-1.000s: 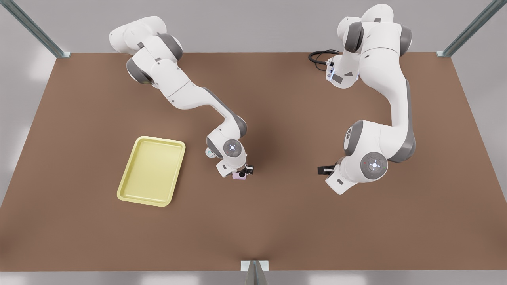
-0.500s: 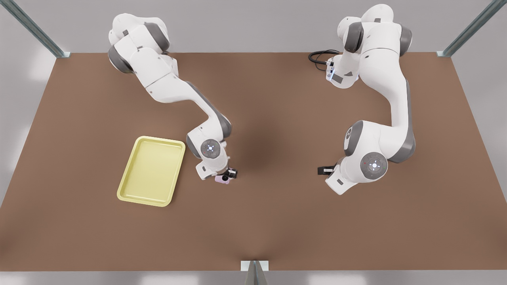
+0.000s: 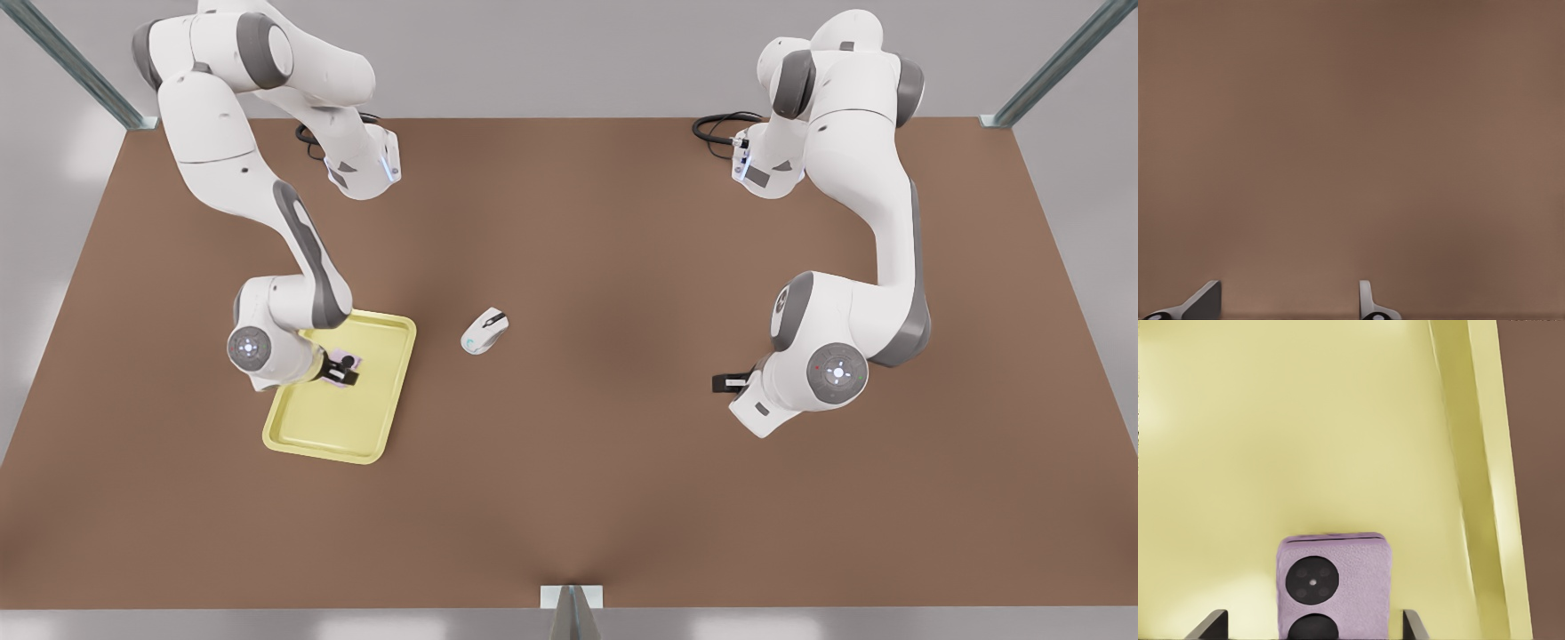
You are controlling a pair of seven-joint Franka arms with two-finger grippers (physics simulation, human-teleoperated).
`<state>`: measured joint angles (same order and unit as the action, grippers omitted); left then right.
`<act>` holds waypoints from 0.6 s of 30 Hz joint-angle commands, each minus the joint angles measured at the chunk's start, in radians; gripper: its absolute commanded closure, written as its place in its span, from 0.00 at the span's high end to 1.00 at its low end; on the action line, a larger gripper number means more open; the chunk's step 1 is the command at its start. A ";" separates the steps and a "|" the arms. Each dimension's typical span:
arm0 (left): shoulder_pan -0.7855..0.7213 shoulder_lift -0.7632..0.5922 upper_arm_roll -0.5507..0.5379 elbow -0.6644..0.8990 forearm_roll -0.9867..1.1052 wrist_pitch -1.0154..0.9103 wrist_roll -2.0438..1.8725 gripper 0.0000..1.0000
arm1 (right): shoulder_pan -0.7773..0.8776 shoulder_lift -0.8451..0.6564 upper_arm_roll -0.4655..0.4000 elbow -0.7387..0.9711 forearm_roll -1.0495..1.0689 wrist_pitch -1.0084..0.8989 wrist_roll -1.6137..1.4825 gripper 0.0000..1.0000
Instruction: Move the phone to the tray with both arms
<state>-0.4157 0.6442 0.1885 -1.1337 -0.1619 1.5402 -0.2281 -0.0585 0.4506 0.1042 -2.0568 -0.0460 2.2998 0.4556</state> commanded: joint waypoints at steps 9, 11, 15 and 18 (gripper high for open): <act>0.000 -0.026 0.015 0.005 -0.001 -0.008 -0.025 1.00 | -0.014 -0.331 -0.028 0.463 0.032 -0.508 -0.491 1.00; -0.011 -0.043 0.012 0.005 0.002 -0.003 -0.086 1.00 | -0.015 -0.343 -0.052 0.553 0.035 -0.666 -0.495 1.00; -0.008 -0.084 0.020 0.015 0.099 -0.008 -0.002 1.00 | -0.007 -0.320 -0.047 0.622 0.034 -0.678 -0.483 1.00; -0.006 -0.132 0.106 0.006 0.099 -0.032 0.150 1.00 | -0.035 -0.297 -0.081 0.712 0.040 -0.671 -0.483 1.00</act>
<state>-0.4224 0.5103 0.2877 -1.1283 -0.0832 1.5246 -0.2214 -0.0793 0.1524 0.0304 -1.3606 -0.0132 1.7209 0.1488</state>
